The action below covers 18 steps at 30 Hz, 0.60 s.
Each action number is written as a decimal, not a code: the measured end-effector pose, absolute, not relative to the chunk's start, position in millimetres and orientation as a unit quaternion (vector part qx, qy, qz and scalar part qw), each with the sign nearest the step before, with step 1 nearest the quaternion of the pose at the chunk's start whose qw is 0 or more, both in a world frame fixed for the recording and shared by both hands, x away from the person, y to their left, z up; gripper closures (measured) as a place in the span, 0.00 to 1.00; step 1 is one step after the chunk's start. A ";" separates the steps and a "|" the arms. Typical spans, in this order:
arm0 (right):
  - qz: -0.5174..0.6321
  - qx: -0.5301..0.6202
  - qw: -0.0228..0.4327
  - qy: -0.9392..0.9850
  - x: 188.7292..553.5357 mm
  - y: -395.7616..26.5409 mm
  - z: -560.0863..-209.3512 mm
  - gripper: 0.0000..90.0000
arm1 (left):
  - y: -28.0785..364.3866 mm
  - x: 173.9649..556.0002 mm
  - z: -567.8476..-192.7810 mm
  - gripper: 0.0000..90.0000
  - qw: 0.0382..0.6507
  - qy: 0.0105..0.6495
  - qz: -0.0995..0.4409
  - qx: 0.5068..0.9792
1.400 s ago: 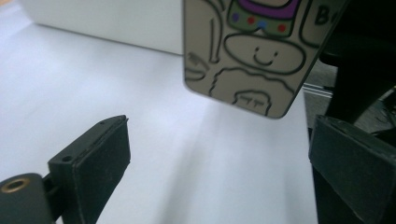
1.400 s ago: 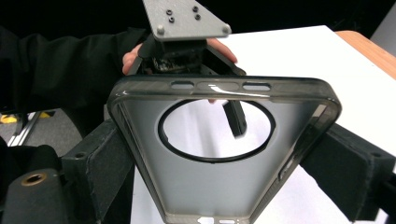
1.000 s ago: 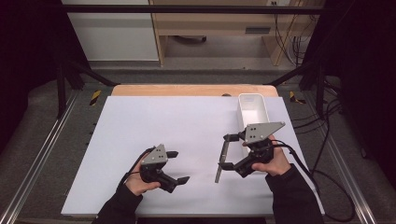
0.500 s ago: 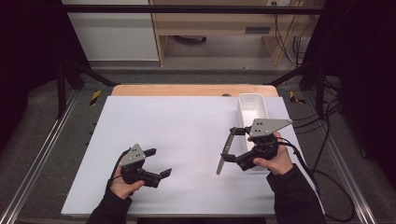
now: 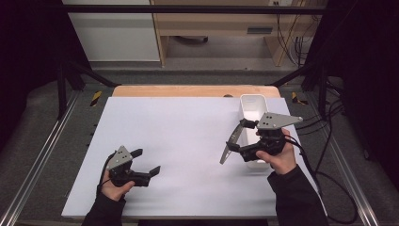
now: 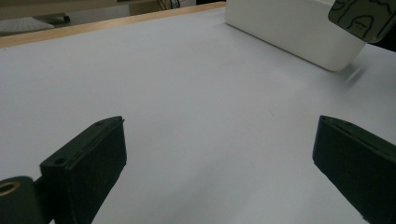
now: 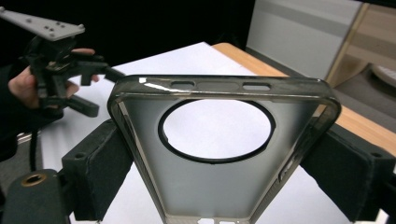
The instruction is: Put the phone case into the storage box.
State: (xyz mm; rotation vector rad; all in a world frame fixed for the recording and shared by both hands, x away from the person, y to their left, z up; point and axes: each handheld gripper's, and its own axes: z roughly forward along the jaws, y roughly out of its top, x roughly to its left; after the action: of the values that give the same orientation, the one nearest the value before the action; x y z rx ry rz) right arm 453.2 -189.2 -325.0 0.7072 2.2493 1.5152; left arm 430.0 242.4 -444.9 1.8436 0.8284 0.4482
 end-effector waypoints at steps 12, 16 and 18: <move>0.534 0.290 0.205 0.767 455.0 -195.4 -309.6 0.14 | 259.6 428.9 -445.9 0.02 0.508 0.360 0.198 0.757; 0.533 0.299 0.213 0.763 457.6 -197.6 -305.1 0.14 | 264.9 429.9 -447.4 0.02 0.508 0.367 0.203 0.752; 0.533 0.302 0.217 0.760 458.8 -198.1 -303.6 0.14 | 266.7 430.4 -448.4 0.02 0.508 0.369 0.205 0.751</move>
State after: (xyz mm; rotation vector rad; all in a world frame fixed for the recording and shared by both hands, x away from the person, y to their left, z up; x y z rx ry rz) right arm 458.8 -198.1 -303.6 0.8368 2.1060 1.4771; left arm 430.4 266.7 -448.4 1.8107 0.8898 0.4932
